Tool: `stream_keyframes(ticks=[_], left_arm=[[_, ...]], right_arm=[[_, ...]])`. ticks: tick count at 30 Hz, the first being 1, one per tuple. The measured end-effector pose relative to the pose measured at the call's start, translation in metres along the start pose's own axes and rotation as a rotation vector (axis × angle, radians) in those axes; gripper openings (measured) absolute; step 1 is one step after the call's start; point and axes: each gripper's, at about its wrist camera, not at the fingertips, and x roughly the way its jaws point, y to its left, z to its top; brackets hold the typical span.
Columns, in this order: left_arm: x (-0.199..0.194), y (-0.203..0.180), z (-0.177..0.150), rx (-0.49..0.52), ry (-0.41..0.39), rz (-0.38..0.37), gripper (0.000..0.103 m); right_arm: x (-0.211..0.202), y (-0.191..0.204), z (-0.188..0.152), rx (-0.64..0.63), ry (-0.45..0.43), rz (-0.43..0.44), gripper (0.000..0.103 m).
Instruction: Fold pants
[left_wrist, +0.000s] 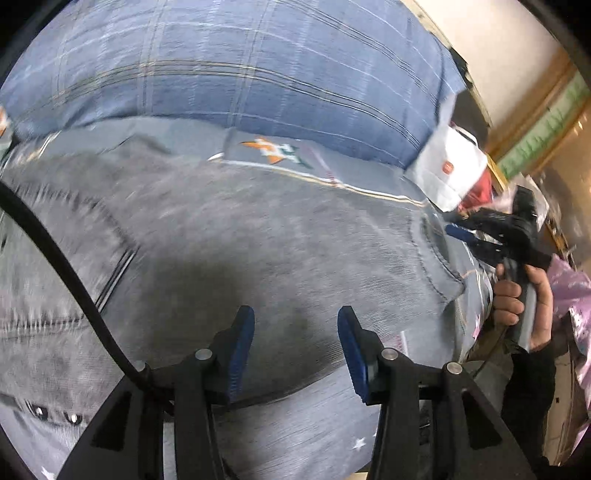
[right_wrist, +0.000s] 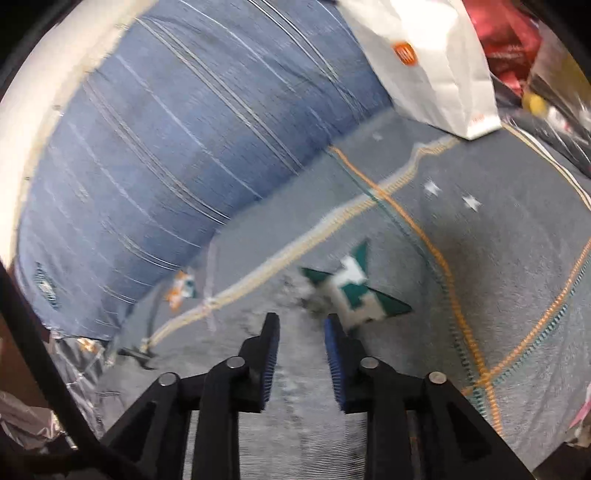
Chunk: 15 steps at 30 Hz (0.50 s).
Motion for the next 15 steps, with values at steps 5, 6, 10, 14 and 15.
stream_keyframes(ticks=[5,6,10,14,15], left_arm=[[-0.001,-0.016,-0.007,0.093,-0.035,0.054,0.048],[-0.003,-0.025,-0.010,0.131,-0.044,0.054,0.051],[-0.003,-0.071,-0.014,0.296,-0.055,0.037,0.071],[0.023,-0.131,-0.013,0.474,0.032,-0.007,0.071],[0.036,-0.147,-0.012,0.521,0.062,-0.017,0.071]], right_arm=[[-0.036,0.029,-0.020,-0.044,-0.130,0.022,0.055],[-0.045,0.029,-0.024,-0.030,-0.165,0.027,0.069],[-0.067,0.003,-0.038,0.136,-0.243,0.105,0.074],[-0.074,-0.031,-0.034,0.304,-0.249,0.248,0.074],[-0.075,-0.039,-0.033,0.330,-0.251,0.281,0.074]])
